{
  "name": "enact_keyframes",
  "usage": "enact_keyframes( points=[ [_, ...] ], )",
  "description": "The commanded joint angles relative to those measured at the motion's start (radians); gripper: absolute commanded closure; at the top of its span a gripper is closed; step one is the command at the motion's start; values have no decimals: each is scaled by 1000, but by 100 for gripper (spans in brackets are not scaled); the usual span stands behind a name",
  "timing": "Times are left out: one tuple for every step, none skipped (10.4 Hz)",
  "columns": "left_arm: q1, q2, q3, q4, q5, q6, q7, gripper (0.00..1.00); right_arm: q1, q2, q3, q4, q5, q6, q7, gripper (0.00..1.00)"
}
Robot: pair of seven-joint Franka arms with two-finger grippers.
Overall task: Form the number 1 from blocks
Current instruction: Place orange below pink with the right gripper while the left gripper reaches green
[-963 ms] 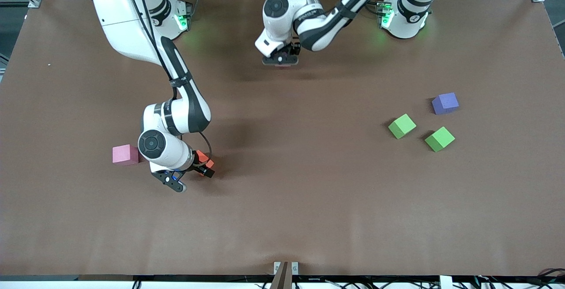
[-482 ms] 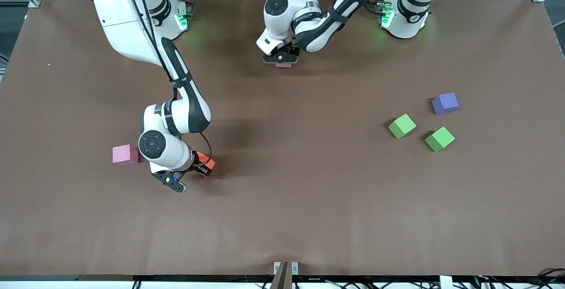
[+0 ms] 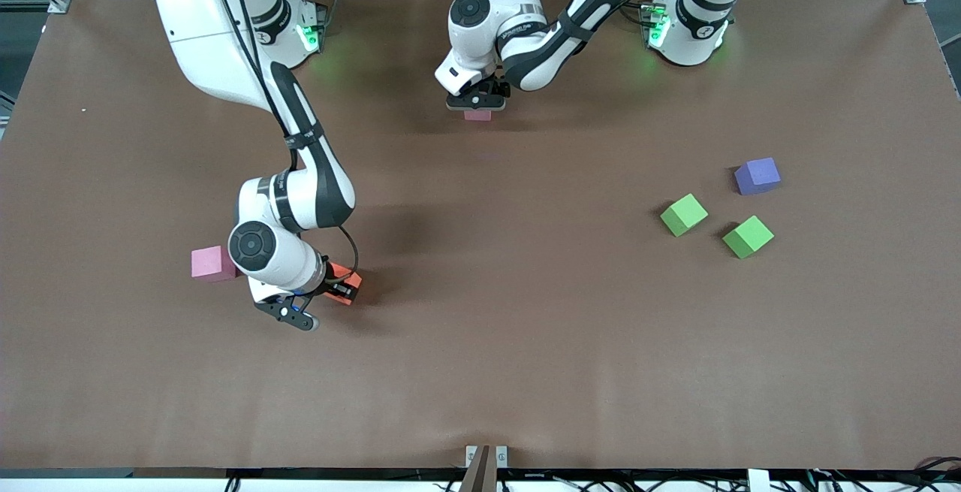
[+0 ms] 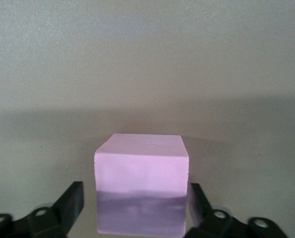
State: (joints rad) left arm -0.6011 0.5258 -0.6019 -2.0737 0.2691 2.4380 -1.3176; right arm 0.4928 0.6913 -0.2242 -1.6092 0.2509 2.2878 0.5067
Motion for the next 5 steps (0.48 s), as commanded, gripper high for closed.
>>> enact_keyframes(
  points=[
    [7, -53, 1, 1, 33, -40, -38, 0, 12, -111, -20, -47, -4, -22, -164, 39],
    [36, -76, 1, 3, 33, -63, -38, 0, 13, -137, -23, -54, -24, -24, -230, 39],
    [96, -105, -1, 3, 33, -80, -40, 0, 21, -160, -29, -67, -39, -28, -272, 39],
    [159, -134, -1, 4, 30, -94, -52, 0, 48, -174, -37, -80, -45, -28, -287, 39],
    [231, -145, 1, 3, 32, -96, -58, 0, 94, -177, -56, -89, -45, -28, -272, 39]
  ],
)
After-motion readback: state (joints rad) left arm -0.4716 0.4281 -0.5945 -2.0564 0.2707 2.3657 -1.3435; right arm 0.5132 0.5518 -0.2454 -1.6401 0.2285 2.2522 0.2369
